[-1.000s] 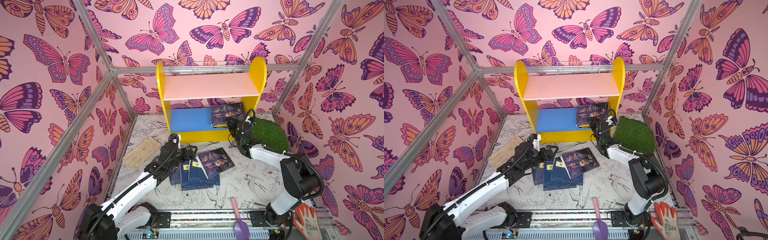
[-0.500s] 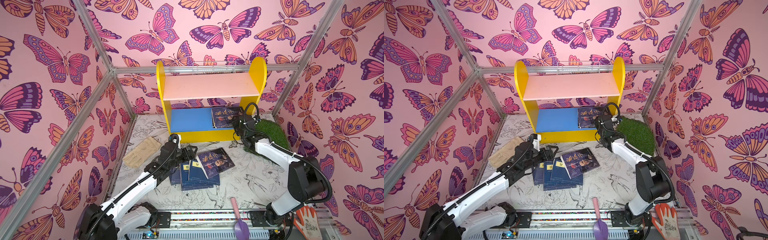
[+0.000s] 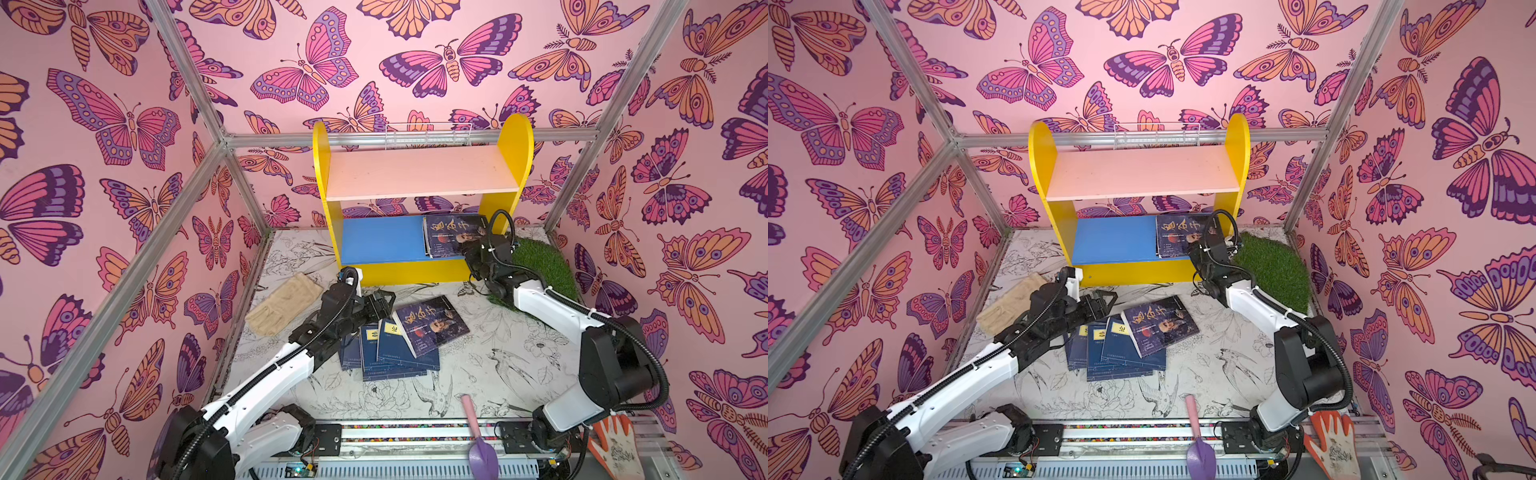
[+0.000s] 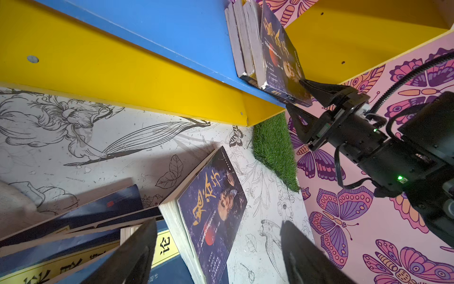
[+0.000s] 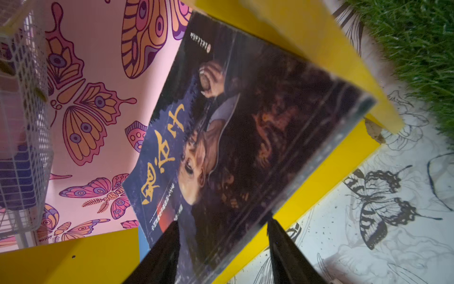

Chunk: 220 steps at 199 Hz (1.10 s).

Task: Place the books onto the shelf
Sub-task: 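Press the dark blue book flat on the yellow book with the right gripper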

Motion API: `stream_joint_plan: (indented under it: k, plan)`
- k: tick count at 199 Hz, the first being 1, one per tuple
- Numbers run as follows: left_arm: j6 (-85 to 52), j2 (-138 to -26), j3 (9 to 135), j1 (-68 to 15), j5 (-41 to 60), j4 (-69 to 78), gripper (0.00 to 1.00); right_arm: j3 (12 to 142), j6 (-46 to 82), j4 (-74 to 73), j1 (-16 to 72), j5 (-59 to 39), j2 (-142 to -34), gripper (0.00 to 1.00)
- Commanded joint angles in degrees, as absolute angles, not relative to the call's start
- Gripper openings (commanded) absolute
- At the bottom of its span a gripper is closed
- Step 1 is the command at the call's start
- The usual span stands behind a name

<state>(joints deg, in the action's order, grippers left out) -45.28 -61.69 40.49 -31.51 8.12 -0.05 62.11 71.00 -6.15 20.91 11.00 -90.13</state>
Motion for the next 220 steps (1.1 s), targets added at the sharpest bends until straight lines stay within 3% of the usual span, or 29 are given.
stream_joint_plan:
  k: [1, 28, 41, 74, 95, 220]
  plan:
    - [-45.07, -62.47, 41.97, -31.19, 8.88, -0.75, 0.81, 61.33, 66.59, -5.84, 20.47, 10.39, -85.22, 0.57]
    - [-45.09, -63.25, 42.09, -31.2, 8.7, -0.53, 0.81, 60.05, 63.43, -1.92, 20.63, 9.03, -81.92, 0.56]
    - [-45.09, -63.7, 42.05, -31.2, 8.7, -0.44, 0.81, 59.7, 62.13, 0.2, 20.61, 8.25, -80.98, 0.52]
    - [-45.55, -65.07, 42.06, -31.29, 9.14, 0.5, 0.81, 59.33, 61.84, 2.22, 20.98, 5.15, -81.74, 0.14]
    - [-45.95, -65.74, 42.17, -31.36, 8.97, 0.59, 0.81, 59.95, 62.43, 1.39, 21.67, 4.39, -83.74, 0.05]
    - [-46.77, -64.95, 40.08, -31.48, 7.12, -0.31, 0.81, 67.46, 63.39, 0.79, 22.41, 5.3, -94.37, 0.0]
